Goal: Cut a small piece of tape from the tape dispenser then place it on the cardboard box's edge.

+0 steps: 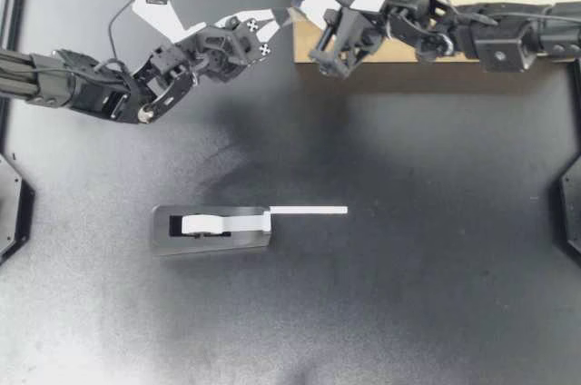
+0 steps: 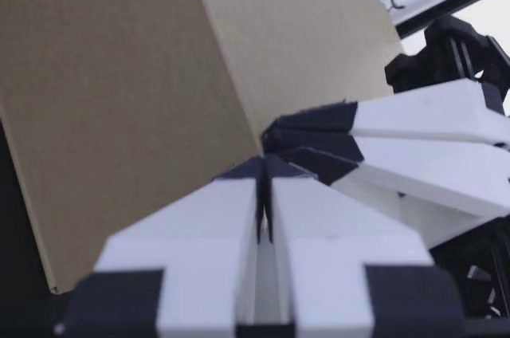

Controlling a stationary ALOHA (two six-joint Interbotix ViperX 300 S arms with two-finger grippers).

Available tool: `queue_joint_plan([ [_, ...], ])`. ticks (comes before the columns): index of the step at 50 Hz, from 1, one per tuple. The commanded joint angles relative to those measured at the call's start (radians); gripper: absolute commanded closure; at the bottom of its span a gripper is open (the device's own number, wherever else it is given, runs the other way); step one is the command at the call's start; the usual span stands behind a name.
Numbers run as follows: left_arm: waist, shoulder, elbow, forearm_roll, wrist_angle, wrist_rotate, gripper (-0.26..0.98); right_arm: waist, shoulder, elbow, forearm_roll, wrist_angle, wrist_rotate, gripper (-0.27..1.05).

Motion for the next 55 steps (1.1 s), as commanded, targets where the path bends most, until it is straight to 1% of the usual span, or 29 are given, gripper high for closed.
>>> queue_joint_plan([
  [1, 0.003, -0.015, -0.017, 0.000, -0.005, 0.008, 0.82, -0.015, -0.009, -0.021, -0.002, 0.003, 0.000, 0.88],
  [5, 0.005, -0.015, -0.017, 0.002, -0.008, 0.012, 0.78, -0.015, -0.012, -0.021, 0.000, 0.005, 0.000, 0.88],
  [10, 0.005, -0.015, -0.017, 0.002, -0.006, 0.017, 0.68, -0.015, -0.011, -0.021, 0.000, 0.005, 0.000, 0.88],
  [13, 0.005, -0.015, -0.017, 0.002, -0.003, 0.017, 0.57, -0.014, -0.009, -0.021, -0.002, 0.005, 0.002, 0.88],
  [17, 0.005, -0.017, -0.017, 0.000, -0.002, 0.017, 0.39, -0.014, -0.011, -0.021, -0.002, 0.005, 0.002, 0.88],
  [20, 0.005, -0.020, -0.015, 0.002, -0.002, 0.015, 0.32, -0.015, -0.014, -0.021, -0.002, 0.005, 0.002, 0.88],
  [22, 0.005, -0.023, -0.012, 0.000, -0.002, 0.017, 0.32, -0.015, -0.014, -0.023, 0.000, 0.005, 0.002, 0.88],
  [30, 0.003, -0.034, 0.012, 0.002, -0.002, 0.018, 0.37, -0.014, -0.038, -0.029, 0.000, 0.005, 0.005, 0.88],
  [35, -0.003, -0.057, 0.049, 0.002, -0.002, 0.021, 0.37, -0.009, -0.086, -0.028, -0.002, 0.005, 0.006, 0.88],
  [40, -0.021, -0.098, 0.087, 0.002, -0.002, 0.057, 0.37, 0.011, -0.153, -0.015, 0.000, 0.006, 0.006, 0.88],
  [45, -0.051, -0.155, 0.118, 0.005, 0.002, 0.135, 0.38, 0.049, -0.216, 0.002, 0.000, 0.006, 0.011, 0.88],
  [48, -0.077, -0.196, 0.138, 0.011, 0.011, 0.218, 0.38, 0.084, -0.252, 0.020, 0.000, 0.008, 0.011, 0.88],
  [55, -0.149, -0.291, 0.183, 0.026, 0.083, 0.483, 0.38, 0.184, -0.330, 0.087, 0.002, 0.008, 0.014, 0.88],
])
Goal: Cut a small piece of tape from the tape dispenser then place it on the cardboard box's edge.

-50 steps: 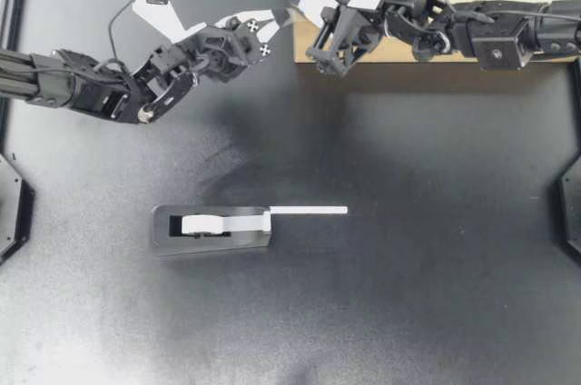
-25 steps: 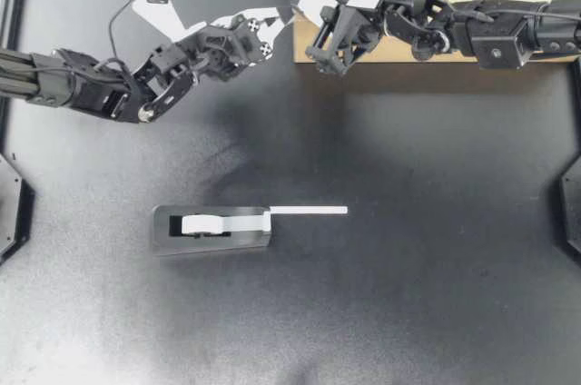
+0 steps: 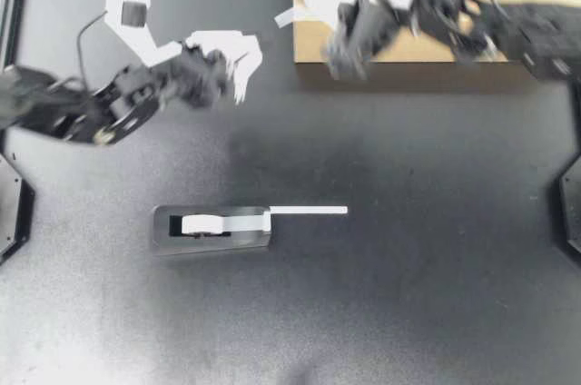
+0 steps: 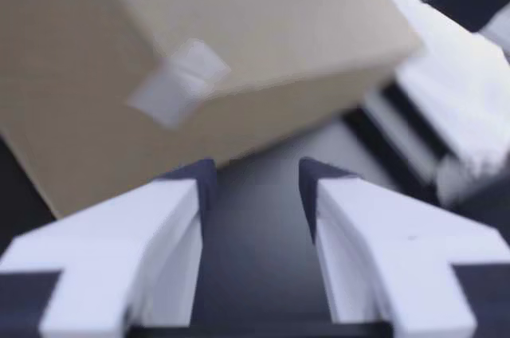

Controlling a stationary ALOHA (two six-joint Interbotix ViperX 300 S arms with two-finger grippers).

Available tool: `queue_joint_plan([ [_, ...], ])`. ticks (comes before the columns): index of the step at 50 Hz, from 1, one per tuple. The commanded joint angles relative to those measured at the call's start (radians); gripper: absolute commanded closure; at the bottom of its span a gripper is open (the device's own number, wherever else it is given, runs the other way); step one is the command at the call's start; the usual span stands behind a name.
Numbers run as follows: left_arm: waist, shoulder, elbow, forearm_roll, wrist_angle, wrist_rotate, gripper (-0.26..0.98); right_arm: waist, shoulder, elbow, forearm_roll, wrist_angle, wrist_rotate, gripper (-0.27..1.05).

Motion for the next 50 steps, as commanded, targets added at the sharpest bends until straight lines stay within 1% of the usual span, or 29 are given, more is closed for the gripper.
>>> queue_joint_plan([
  [1, -0.040, -0.083, 0.011, 0.009, 0.044, 0.150, 0.38, 0.066, -0.075, 0.026, 0.002, -0.005, 0.003, 0.88],
  [8, -0.121, -0.183, 0.029, 0.011, 0.158, 0.420, 0.38, 0.175, -0.156, 0.095, 0.006, -0.012, 0.028, 0.88],
  [14, -0.172, -0.242, 0.028, 0.011, 0.236, 0.552, 0.38, 0.238, -0.202, 0.138, 0.009, -0.028, 0.061, 0.88],
  [21, -0.212, -0.285, 0.031, 0.014, 0.256, 0.598, 0.38, 0.298, -0.229, 0.183, 0.009, -0.060, 0.104, 0.88],
  [27, -0.247, -0.314, 0.029, 0.055, 0.256, 0.601, 0.38, 0.344, -0.230, 0.201, 0.009, -0.077, 0.120, 0.88],
  [32, -0.268, -0.333, 0.028, 0.089, 0.256, 0.600, 0.38, 0.374, -0.224, 0.196, 0.009, -0.083, 0.121, 0.88],
  [37, -0.282, -0.347, 0.031, 0.107, 0.255, 0.600, 0.38, 0.383, -0.222, 0.195, 0.009, -0.084, 0.121, 0.88],
  [50, -0.284, -0.356, 0.049, 0.112, 0.255, 0.601, 0.38, 0.383, -0.225, 0.227, 0.009, -0.084, 0.121, 0.88],
])
